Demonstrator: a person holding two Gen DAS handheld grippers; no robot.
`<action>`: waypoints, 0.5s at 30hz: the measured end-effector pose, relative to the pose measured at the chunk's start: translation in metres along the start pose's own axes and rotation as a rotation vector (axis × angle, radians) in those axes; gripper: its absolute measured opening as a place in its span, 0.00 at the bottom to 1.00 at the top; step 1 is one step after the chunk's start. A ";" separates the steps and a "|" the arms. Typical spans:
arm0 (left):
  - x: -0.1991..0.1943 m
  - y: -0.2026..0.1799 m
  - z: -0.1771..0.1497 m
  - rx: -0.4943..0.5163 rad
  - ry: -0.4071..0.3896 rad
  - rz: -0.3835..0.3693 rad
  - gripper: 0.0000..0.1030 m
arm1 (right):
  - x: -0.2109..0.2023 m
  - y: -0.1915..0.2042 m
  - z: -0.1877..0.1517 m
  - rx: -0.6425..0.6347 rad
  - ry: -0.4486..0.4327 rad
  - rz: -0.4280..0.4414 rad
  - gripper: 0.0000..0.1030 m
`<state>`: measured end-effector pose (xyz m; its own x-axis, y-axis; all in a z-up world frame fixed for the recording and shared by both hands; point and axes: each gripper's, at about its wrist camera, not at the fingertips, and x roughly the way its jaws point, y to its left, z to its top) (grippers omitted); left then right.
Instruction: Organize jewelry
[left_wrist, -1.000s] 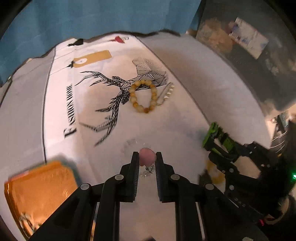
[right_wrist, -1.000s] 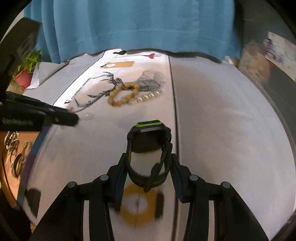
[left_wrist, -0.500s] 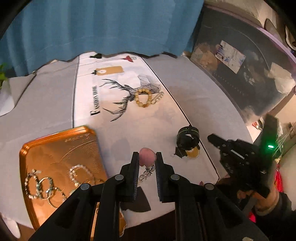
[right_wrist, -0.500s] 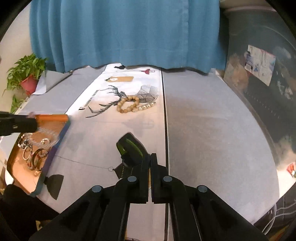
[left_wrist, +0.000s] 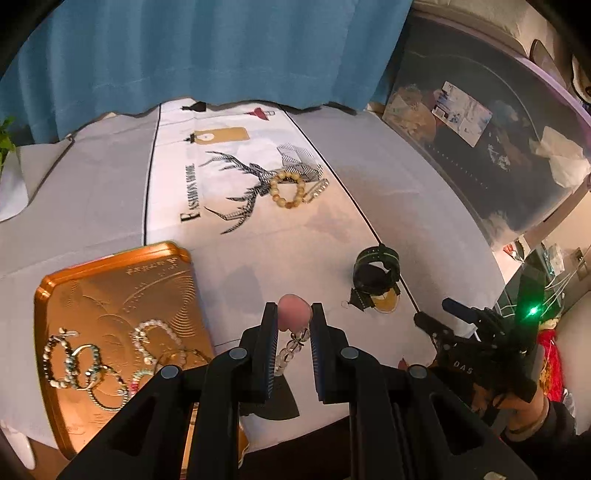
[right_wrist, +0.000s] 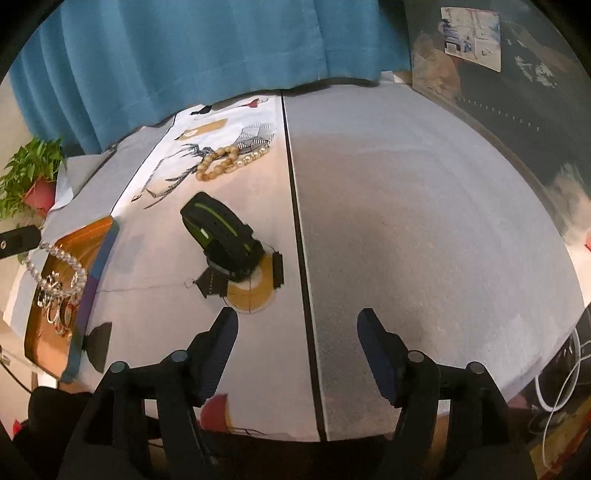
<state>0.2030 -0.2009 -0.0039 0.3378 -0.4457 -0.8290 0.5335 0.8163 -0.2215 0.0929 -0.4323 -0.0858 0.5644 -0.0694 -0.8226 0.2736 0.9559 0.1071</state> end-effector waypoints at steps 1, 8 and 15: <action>0.002 0.000 -0.001 -0.004 0.004 0.001 0.14 | 0.003 0.001 -0.002 -0.005 0.012 0.002 0.66; 0.012 0.011 -0.003 -0.021 0.020 0.017 0.14 | 0.021 0.021 -0.002 -0.071 0.018 0.006 0.71; 0.014 0.017 0.000 -0.021 0.018 0.011 0.14 | 0.032 0.029 0.028 -0.092 -0.037 0.002 0.71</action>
<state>0.2168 -0.1931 -0.0194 0.3296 -0.4307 -0.8402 0.5138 0.8284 -0.2231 0.1403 -0.4145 -0.0933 0.5937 -0.0758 -0.8011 0.2006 0.9781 0.0561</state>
